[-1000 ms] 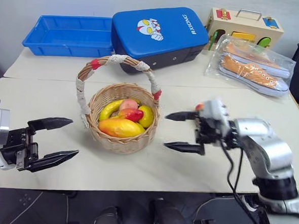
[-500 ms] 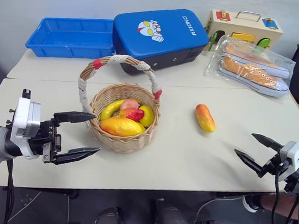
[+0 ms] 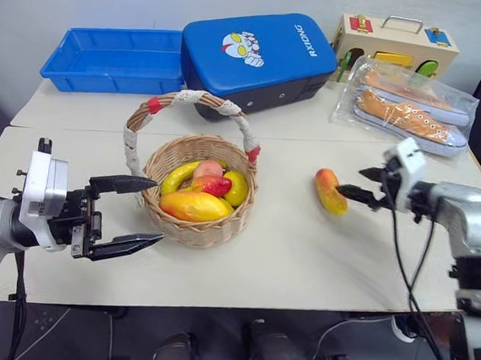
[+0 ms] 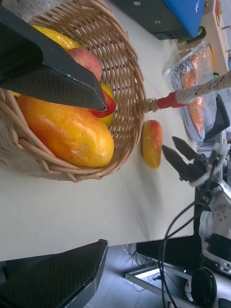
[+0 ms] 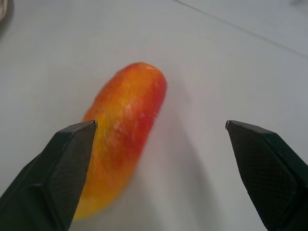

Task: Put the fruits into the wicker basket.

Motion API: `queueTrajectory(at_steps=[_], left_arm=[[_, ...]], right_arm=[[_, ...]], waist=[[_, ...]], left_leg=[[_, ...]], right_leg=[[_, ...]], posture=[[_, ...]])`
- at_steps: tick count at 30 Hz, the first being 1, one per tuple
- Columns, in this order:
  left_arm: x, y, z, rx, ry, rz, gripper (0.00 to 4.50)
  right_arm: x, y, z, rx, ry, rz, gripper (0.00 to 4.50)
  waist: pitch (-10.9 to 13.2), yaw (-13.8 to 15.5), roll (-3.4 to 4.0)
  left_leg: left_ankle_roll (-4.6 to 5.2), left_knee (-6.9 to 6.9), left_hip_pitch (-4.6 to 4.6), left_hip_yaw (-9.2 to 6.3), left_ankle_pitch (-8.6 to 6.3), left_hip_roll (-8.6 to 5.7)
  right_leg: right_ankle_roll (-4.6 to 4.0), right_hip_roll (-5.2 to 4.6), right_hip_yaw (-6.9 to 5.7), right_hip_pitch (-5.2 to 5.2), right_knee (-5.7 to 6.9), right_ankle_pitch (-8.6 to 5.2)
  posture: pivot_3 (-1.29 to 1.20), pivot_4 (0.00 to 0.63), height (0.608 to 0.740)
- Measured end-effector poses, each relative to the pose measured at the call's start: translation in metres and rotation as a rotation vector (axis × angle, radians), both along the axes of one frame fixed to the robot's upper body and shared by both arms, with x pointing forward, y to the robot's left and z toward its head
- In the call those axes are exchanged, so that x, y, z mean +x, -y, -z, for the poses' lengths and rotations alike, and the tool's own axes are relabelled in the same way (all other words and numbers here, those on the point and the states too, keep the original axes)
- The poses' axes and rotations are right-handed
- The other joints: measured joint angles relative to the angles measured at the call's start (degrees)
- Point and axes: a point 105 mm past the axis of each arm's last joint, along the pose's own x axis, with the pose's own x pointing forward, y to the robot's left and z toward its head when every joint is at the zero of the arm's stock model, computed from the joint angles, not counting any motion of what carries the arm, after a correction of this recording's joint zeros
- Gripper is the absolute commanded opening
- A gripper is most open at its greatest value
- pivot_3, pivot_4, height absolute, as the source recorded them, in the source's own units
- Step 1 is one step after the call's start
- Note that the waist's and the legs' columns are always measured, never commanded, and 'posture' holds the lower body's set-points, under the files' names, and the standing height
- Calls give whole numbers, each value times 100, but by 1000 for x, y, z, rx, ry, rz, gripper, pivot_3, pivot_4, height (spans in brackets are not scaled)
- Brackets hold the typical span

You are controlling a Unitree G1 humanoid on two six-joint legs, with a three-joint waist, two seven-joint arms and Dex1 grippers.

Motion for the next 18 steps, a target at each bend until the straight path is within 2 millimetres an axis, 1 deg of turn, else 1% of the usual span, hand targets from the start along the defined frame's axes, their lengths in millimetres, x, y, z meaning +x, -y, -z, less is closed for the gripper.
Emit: queueTrajectory(at_steps=[1, 2, 4, 6, 8, 9, 11, 14, 16, 17, 18], left_arm=[[0, 1, -1, 0, 3, 0, 4500], [0, 1, 0, -1, 2, -1, 4500], [0, 1, -1, -5, 0, -4, 4500], [0, 1, 0, -6, -1, -11, 4500], [-2, 2, -1, -1, 2, -9, 4500], [-3, 4, -1, 0, 4, -5, 4500], [-4, 3, -1, -2, 7, -8, 4500], [-6, 0, 1, -2, -5, -24, 4500], [-7, -3, 1, -4, -7, -36, 4500], [-8, -4, 2, -5, -13, -40, 4500], [-9, -6, 2, -6, -19, -46, 4500]], right_arm=[[3, -6, -3, 24, -20, 3, 4457], [6, -10, -4, 45, -42, 14, 4457], [9, -10, -4, 55, -79, 39, 4457], [11, -13, 3, 31, -133, 58, 4457], [11, -15, 17, -46, -177, 56, 4457], [11, -14, 22, -68, -189, 57, 4288], [11, -14, 23, -94, -194, 51, 3895], [8, -11, 23, -103, -200, 28, 2841], [4, -14, 22, -82, -184, -27, 2162], [0, -19, 20, -68, -160, -83, 2021], [-5, -25, 17, -57, -134, -151, 1998]], waist=[[0, 1, 0], [0, 0, 0], [0, 34, 0], [0, 43, 0], [0, 30, 0], [0, 23, 0], [0, 10, 0], [0, 5, 0], [0, 0, 0], [0, -7, 0], [0, -13, 0]], left_leg=[[3, 11, -36, 0, 1, -2], [4, 16, -50, 1, 2, -3], [4, 16, -51, -4, 2, -3], [4, 16, -50, -2, 2, -3], [4, 18, -49, 0, 2, -3], [5, 18, -50, 2, 3, -6], [6, 23, -45, 2, 3, -7], [7, 26, -44, 2, 4, -8], [7, 25, -44, 2, 4, -7], [6, 23, -44, 2, 4, -7], [6, 22, -44, 2, 4, -6]], right_leg=[[3, -2, 0, -33, 12, 2], [5, -4, 0, -48, 22, 3], [5, -5, -3, -48, 23, 3], [5, -4, -2, -48, 21, 2], [4, -4, 0, -47, 21, 3], [4, -6, 1, -47, 22, 3], [5, -6, 1, -44, 28, 3], [5, -6, 1, -45, 35, 3], [5, -5, 1, -45, 36, 3], [5, -5, 1, -46, 36, 3], [5, -4, 1, -46, 37, 3]], posture=[[0, 150, 740], [0, 150, 740], [0, 150, 740], [0, 150, 740], [0, 150, 740], [0, 150, 740], [0, 150, 740], [0, 150, 740], [0, 150, 740], [0, 150, 740], [0, 150, 740]])
